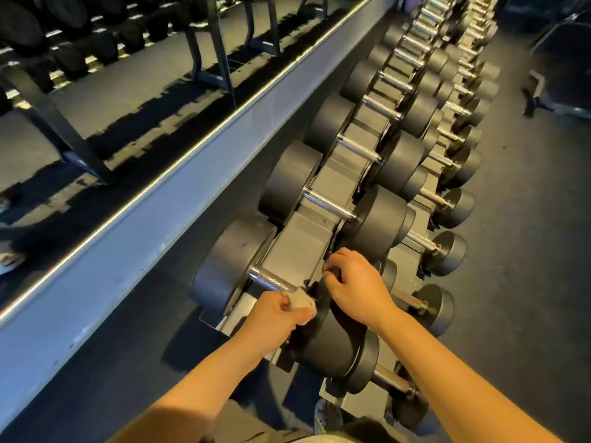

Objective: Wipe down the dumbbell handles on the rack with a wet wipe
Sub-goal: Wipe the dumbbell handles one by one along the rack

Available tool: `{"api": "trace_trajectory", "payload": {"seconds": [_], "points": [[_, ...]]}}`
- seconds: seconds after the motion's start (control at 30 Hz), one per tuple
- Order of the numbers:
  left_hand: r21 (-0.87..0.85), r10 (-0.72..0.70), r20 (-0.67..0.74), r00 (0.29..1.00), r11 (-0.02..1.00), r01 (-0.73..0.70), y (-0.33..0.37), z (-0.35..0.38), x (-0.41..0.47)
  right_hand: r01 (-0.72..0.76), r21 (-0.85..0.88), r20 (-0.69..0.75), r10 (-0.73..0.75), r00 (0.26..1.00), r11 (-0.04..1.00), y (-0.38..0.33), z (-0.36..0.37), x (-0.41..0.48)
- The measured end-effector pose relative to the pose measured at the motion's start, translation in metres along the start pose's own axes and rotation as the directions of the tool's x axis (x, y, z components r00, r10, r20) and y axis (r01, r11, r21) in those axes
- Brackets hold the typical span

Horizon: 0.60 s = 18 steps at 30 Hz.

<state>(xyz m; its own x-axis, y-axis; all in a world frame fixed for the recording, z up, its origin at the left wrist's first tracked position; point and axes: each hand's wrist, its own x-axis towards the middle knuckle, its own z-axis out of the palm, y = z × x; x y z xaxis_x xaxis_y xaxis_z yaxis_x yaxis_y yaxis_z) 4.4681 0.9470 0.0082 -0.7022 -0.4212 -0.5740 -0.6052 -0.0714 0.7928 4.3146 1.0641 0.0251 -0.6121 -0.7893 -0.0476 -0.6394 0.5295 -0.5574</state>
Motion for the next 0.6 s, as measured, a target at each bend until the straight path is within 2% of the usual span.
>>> {"api": "trace_trajectory", "payload": {"seconds": [0.13,0.3,0.47,0.53,0.6], "points": [[0.178,0.235,0.067,0.970,0.953,-0.243,0.041,-0.038,-0.002,-0.175,0.247,-0.024,0.187,0.982,0.953,-0.031,-0.003,0.007],[0.311,0.418,0.274,0.866,0.814,-0.491,0.094,-0.088,0.011,-0.175,0.629,-0.208,0.381,0.901,0.757,-0.087,0.001,0.010],[0.347,0.496,0.375,0.783,0.708,-0.615,0.139,-0.113,0.035,-0.172,0.803,-0.249,0.583,0.773,0.571,-0.130,-0.001,0.013],[0.303,0.484,0.440,0.757,0.713,-0.632,0.151,-0.114,0.042,-0.154,0.841,-0.253,0.628,0.736,0.519,-0.136,-0.004,0.013],[0.235,0.465,0.491,0.737,0.744,-0.626,0.160,-0.112,0.050,-0.144,0.842,-0.274,0.643,0.716,0.519,-0.137,-0.006,0.014]]}}
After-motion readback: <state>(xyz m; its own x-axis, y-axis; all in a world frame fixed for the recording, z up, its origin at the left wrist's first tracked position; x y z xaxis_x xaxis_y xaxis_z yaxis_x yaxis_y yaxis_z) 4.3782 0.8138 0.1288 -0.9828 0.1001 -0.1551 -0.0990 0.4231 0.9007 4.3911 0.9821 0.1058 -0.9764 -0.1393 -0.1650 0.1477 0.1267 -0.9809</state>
